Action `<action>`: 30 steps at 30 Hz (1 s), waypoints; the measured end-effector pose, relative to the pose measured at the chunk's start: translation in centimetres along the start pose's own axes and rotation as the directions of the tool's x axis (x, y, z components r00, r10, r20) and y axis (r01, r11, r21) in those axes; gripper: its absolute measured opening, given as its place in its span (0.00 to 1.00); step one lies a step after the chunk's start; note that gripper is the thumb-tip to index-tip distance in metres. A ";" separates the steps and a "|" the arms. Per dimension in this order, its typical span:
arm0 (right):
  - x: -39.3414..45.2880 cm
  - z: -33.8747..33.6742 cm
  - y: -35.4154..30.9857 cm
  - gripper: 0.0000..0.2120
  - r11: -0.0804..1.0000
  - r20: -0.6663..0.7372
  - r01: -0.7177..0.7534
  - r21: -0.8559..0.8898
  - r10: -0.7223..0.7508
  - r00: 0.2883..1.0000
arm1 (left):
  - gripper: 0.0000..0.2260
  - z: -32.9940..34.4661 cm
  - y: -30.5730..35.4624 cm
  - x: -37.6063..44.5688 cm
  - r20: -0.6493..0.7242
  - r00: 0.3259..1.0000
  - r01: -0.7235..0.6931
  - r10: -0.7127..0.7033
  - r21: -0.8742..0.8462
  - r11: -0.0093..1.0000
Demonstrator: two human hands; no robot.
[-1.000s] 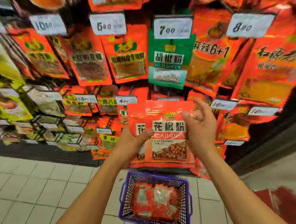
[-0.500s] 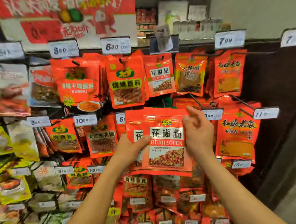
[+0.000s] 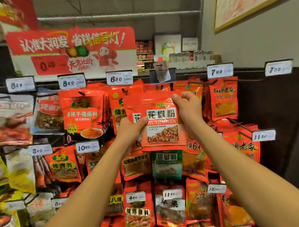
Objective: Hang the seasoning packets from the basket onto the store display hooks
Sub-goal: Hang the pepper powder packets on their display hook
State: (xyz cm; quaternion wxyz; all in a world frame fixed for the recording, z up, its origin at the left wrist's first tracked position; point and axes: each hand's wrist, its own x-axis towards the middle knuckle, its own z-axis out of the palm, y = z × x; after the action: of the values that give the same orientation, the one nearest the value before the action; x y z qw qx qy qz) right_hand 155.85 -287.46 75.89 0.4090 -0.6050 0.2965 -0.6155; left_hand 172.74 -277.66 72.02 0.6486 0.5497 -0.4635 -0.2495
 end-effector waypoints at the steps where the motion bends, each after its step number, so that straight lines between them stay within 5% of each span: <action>1: 1.0 0.2 -0.1 0.06 1.000 0.001 -0.011 -0.024 0.011 1.000 | 0.03 0.3 0.5 0.8 -0.015 1.000 0.004 -0.004 0.004 1.000; 5: 3.8 0.9 -0.6 0.15 0.994 -0.016 -0.010 -0.113 0.008 1.000 | 0.01 1.4 1.7 3.1 -0.065 0.998 0.014 -0.013 0.020 1.000; 14: 5.9 1.7 -0.8 0.17 0.966 -0.055 -0.004 -0.258 -0.010 0.998 | 0.01 1.7 1.6 4.3 -0.068 0.998 -0.010 0.013 0.047 0.999; 23: 6.1 2.7 -0.9 0.15 0.940 -0.059 0.091 -0.328 -0.117 0.991 | 0.26 -0.3 0.7 3.2 -0.182 0.982 0.054 -0.045 0.044 0.998; 30: 6.0 2.2 -0.1 0.16 0.943 -0.126 0.094 -0.319 -0.140 0.982 | 0.19 -1.2 -0.2 2.6 -0.162 0.985 0.060 -0.053 0.035 0.998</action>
State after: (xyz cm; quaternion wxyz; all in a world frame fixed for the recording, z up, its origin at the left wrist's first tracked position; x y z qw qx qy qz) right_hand 158.44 -292.28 79.17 0.2479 -0.6315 0.3829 -0.6270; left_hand 174.99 -279.37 72.70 0.6655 0.5940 -0.3985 -0.2132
